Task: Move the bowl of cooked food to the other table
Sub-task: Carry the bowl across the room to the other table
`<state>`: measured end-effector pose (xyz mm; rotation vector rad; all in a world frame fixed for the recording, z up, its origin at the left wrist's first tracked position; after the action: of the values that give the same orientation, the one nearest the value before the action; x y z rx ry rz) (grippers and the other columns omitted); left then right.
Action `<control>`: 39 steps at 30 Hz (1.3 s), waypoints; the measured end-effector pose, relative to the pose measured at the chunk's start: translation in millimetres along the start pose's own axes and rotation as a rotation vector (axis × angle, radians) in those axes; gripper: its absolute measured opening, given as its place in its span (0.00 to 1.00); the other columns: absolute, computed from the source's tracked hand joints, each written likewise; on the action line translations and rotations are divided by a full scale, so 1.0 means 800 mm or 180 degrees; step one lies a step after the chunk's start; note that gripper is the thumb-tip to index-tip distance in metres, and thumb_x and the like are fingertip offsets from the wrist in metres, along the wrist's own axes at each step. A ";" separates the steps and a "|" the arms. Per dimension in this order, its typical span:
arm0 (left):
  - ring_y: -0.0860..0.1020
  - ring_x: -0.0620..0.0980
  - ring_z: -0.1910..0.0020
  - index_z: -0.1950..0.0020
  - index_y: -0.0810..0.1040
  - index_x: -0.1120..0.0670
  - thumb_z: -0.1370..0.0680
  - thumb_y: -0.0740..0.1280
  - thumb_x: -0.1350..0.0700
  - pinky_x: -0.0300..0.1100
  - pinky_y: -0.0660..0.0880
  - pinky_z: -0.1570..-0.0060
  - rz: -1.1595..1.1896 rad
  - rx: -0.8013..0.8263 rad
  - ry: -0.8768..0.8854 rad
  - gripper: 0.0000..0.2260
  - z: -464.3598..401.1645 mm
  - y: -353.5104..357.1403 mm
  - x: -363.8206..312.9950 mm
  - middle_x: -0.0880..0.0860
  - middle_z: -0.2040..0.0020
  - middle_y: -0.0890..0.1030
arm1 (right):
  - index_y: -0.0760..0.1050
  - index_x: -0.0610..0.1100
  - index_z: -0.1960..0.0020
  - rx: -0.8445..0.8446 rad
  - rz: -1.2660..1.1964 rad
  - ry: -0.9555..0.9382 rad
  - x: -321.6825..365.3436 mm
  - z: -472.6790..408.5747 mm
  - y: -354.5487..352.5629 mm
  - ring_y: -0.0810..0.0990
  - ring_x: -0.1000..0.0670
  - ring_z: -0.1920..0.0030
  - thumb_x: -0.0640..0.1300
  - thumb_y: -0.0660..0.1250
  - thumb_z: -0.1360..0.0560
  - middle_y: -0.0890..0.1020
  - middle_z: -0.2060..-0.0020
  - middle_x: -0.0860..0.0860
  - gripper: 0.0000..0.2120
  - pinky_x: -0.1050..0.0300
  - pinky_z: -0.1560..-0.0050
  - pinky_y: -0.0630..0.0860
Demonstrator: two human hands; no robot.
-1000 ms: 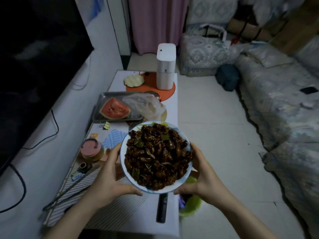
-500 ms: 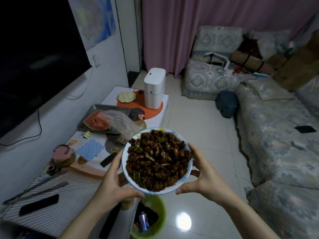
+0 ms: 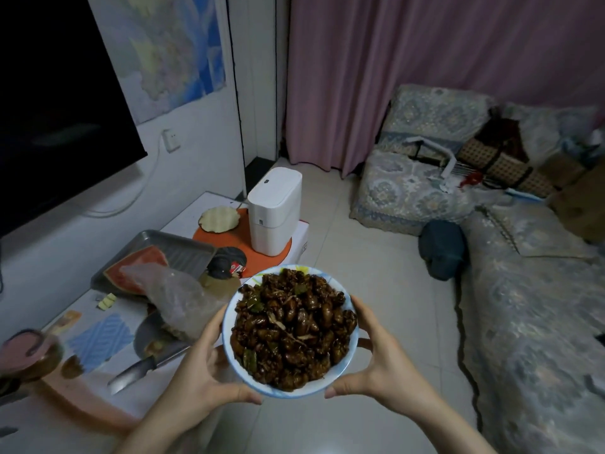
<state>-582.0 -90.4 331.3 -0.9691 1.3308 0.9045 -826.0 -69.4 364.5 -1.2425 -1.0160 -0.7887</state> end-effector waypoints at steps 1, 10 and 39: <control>0.77 0.34 0.39 0.35 0.67 0.35 0.55 0.87 0.48 0.28 0.78 0.51 -0.0011 -0.0023 -0.0008 0.53 -0.024 0.010 -0.002 0.30 0.39 0.77 | 0.58 0.66 0.32 0.0030 0.0021 0.0009 -0.006 -0.019 -0.021 0.71 0.65 0.36 0.52 0.84 0.50 0.73 0.37 0.71 0.54 0.72 0.40 0.71; 0.76 0.38 0.37 0.35 0.67 0.35 0.51 0.84 0.56 0.30 0.78 0.47 -0.0183 -0.0501 -0.0093 0.49 -0.225 0.072 -0.022 0.32 0.37 0.77 | 0.59 0.64 0.32 0.0464 0.0086 -0.0134 -0.060 -0.199 -0.175 0.74 0.64 0.38 0.47 0.85 0.48 0.74 0.39 0.70 0.53 0.72 0.42 0.72; 0.69 0.36 0.32 0.27 0.62 0.41 0.47 0.85 0.58 0.36 0.71 0.34 -0.0573 -0.2337 -0.0341 0.54 -0.868 0.002 -0.008 0.32 0.31 0.71 | 0.57 0.58 0.32 0.2081 0.0167 -0.0559 -0.156 -0.952 -0.407 0.73 0.73 0.45 0.37 0.83 0.44 0.70 0.41 0.67 0.52 0.74 0.50 0.75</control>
<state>-828.3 -740.0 338.0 -1.5437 0.7965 1.3164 -1029.8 -881.6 354.9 -0.7715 -1.2483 -0.2623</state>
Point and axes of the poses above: each hand's wrist, its own z-axis away from the middle knuckle, its own y-axis out of the palm, x = y × z, the point moved 5 cm from there along -z, towards the middle knuckle
